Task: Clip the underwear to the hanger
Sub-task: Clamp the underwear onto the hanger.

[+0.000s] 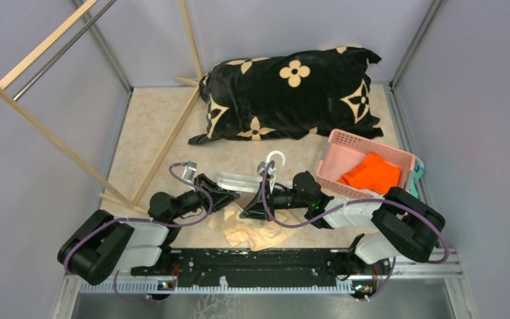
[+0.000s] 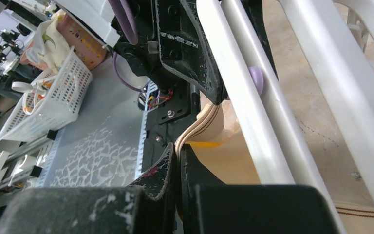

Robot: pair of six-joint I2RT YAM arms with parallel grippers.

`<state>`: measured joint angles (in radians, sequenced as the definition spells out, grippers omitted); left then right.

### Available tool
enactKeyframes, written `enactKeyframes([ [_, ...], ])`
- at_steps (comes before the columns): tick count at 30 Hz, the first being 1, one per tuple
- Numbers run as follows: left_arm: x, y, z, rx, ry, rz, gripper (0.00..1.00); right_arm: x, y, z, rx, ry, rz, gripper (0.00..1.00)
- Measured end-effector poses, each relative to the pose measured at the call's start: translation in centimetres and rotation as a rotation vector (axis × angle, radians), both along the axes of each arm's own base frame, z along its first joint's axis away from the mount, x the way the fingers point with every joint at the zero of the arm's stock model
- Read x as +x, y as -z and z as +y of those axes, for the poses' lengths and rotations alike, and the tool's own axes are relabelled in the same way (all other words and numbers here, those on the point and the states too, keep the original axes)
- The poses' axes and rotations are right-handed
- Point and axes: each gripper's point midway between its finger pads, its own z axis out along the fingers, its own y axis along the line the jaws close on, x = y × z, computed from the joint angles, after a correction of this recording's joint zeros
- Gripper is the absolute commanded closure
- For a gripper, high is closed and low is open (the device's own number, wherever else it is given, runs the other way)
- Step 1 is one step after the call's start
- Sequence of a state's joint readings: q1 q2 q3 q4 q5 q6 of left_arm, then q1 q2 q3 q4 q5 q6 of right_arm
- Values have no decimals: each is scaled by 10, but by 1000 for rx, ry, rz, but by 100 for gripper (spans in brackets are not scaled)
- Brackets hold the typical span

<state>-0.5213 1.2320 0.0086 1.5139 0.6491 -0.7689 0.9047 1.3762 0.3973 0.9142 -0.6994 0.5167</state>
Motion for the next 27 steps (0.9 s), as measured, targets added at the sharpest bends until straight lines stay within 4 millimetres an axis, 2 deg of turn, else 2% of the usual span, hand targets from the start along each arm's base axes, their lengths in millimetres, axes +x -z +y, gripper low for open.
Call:
enactKeyframes([
  [4, -1, 1, 0, 3, 7, 5, 100, 0, 1, 0, -2, 3, 1, 96],
  [9, -1, 0, 0, 1, 6, 1, 100, 2, 14, -3, -62, 10, -3, 76],
  [10, -1, 0, 0, 1, 5, 0, 100, 2, 19, -5, -89, 11, -10, 70],
  [11, 0, 0, 0, 0, 0, 0, 100, 3, 21, -6, -108, 13, -20, 60],
  [13, 3, 0, 1, -2, -14, -1, 100, 6, 23, -7, -157, 17, -57, 53],
  [19, 7, -1, 2, -3, -40, -9, 100, 17, 24, -18, -281, 49, -163, 44],
  [24, 19, -6, 7, -17, -118, -32, 100, 27, 36, -24, -433, 120, -220, 41],
  [27, 25, -19, 13, -40, -177, -87, 100, 16, 40, -19, -487, 120, -280, 40],
])
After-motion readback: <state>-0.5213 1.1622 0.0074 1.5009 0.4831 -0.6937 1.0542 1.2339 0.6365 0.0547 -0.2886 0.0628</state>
